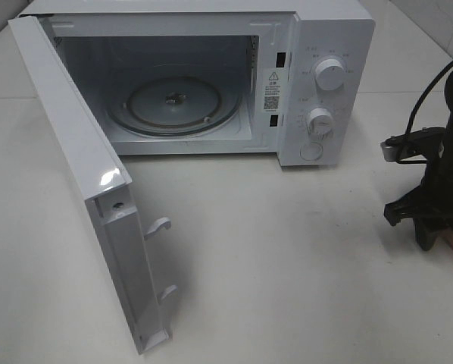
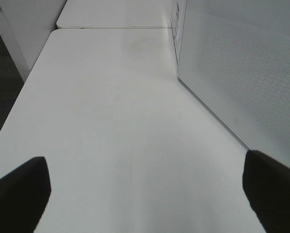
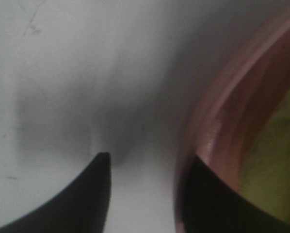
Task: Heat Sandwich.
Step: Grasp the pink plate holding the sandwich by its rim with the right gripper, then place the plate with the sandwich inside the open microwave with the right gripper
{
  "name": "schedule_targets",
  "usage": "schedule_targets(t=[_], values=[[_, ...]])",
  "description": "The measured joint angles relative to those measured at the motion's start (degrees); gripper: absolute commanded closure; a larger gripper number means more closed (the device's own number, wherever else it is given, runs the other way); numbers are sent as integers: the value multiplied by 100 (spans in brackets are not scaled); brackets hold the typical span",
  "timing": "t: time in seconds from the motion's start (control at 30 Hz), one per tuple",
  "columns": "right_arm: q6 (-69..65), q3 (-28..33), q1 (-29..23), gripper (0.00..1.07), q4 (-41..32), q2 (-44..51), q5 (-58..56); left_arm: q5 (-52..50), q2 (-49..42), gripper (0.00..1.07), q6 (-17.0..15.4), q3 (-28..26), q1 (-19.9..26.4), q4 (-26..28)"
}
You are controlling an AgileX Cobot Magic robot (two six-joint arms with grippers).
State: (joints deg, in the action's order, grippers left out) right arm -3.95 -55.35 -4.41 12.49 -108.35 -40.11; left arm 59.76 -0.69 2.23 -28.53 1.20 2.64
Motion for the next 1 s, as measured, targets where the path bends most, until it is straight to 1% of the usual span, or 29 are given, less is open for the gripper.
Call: schedule_targets(t=[0.03, 0.07, 0.1, 0.57, 0.9, 1.0], values=[[-80, 0, 6, 102, 46, 0, 0, 0, 0, 3, 0, 0, 0, 0], [-80, 0, 6, 102, 46, 0, 0, 0, 0, 3, 0, 0, 0, 0], [-132, 0, 11, 107, 92, 0, 0, 0, 0, 3, 0, 0, 0, 0], [-235, 0, 23, 107, 235, 0, 0, 0, 0, 3, 0, 0, 0, 0], [-539, 0, 23, 107, 481, 34, -86, 0, 0, 3, 0, 0, 0, 0], [-768, 0, 23, 107, 699, 86, -275, 0, 0, 3, 0, 0, 0, 0]])
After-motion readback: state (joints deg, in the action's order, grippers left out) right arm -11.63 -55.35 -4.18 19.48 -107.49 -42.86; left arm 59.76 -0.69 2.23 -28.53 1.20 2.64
